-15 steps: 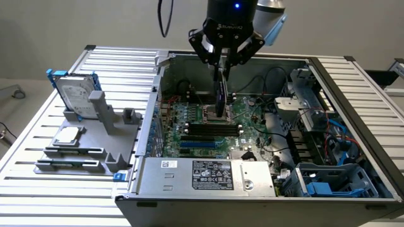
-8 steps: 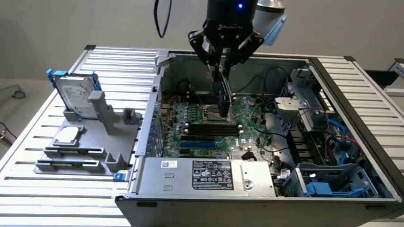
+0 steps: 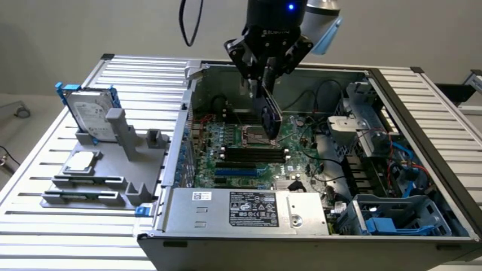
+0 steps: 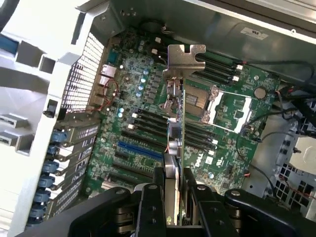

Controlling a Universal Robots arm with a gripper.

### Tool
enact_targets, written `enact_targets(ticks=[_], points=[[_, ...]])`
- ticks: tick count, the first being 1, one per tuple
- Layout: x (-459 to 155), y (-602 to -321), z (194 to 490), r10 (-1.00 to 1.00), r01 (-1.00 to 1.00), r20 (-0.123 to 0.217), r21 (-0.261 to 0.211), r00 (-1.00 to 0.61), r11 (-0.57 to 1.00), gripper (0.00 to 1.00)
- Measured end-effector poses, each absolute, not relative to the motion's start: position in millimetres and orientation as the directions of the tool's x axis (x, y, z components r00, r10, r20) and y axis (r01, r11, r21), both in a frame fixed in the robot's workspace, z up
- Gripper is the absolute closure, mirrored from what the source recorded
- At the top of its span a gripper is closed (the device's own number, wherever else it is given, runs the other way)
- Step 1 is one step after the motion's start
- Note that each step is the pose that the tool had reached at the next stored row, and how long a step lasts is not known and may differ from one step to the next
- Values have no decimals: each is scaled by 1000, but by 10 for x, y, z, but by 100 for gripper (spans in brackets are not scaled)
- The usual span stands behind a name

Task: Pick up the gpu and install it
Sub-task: 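Insert the gpu into the slot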

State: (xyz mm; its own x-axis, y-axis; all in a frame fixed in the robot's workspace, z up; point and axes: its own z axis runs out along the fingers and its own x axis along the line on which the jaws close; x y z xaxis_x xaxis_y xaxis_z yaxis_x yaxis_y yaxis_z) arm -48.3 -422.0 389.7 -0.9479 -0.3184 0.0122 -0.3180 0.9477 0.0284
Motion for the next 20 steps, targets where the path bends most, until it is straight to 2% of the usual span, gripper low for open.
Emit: enact_targets(ticks=[20], points=[[-483,-4219,3886,-635,-634,12,28,-773,773,74]])
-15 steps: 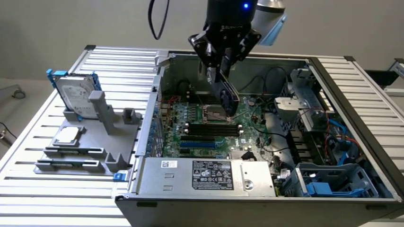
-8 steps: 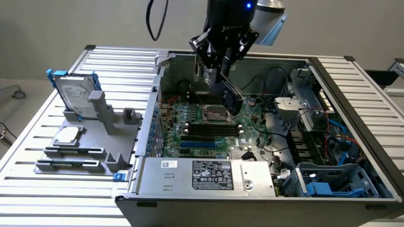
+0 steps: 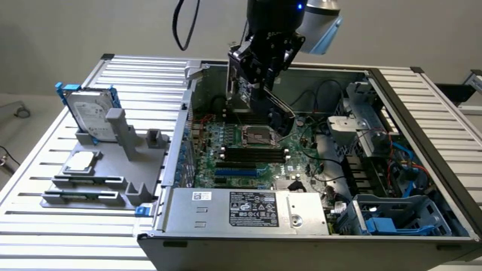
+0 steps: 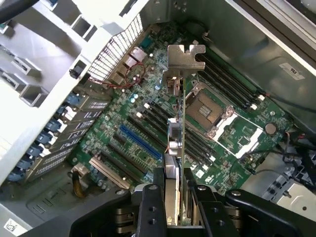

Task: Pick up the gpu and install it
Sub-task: 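Insert the gpu into the slot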

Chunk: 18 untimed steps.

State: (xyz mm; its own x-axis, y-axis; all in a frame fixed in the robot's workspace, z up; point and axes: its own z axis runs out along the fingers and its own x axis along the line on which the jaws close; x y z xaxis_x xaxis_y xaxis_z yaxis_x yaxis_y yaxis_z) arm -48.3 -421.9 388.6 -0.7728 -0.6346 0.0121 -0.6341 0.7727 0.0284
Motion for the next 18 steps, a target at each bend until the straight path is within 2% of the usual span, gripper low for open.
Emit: enact_targets(ticks=[18], points=[[-483,-4220,3862,-849,-849,12,28,-528,528,74]])
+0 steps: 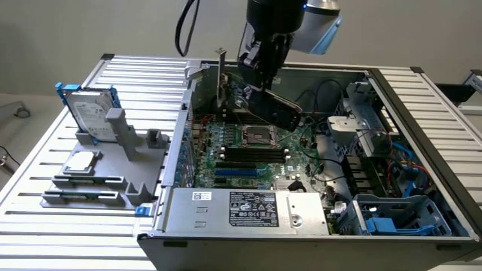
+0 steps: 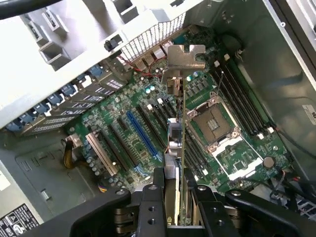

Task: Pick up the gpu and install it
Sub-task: 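Insert the gpu into the slot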

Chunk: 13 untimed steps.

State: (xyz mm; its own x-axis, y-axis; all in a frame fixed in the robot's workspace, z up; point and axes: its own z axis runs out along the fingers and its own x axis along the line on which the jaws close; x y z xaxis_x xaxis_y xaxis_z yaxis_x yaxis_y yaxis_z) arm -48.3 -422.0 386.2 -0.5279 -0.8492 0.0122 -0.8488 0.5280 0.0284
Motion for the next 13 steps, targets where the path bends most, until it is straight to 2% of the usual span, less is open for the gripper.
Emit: enact_targets(ticks=[13], points=[[-483,-4220,3814,-949,-949,12,28,-315,315,74]])
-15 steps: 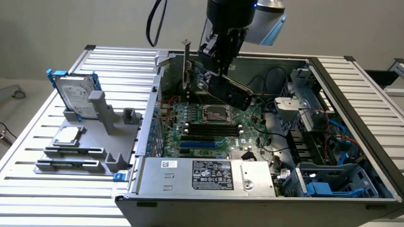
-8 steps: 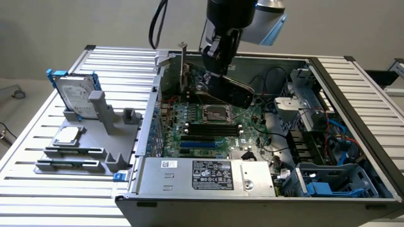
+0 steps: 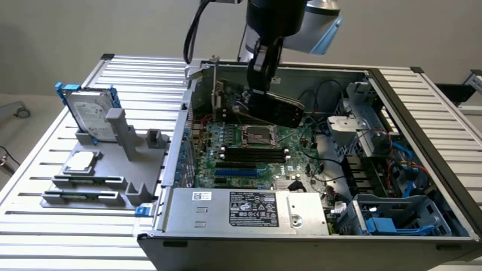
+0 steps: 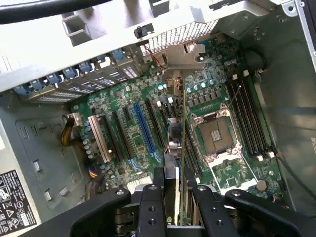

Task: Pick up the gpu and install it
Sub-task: 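Insert the gpu into the slot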

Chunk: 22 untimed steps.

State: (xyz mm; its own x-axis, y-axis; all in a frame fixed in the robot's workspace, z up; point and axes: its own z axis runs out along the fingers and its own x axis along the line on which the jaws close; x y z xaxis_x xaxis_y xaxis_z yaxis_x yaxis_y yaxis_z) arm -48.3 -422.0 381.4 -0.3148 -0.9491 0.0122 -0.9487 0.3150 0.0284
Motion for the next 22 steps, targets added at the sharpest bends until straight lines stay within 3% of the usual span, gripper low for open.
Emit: enact_targets(ticks=[22], points=[[-492,-4220,3662,-998,-998,12,33,60,-59,74]])
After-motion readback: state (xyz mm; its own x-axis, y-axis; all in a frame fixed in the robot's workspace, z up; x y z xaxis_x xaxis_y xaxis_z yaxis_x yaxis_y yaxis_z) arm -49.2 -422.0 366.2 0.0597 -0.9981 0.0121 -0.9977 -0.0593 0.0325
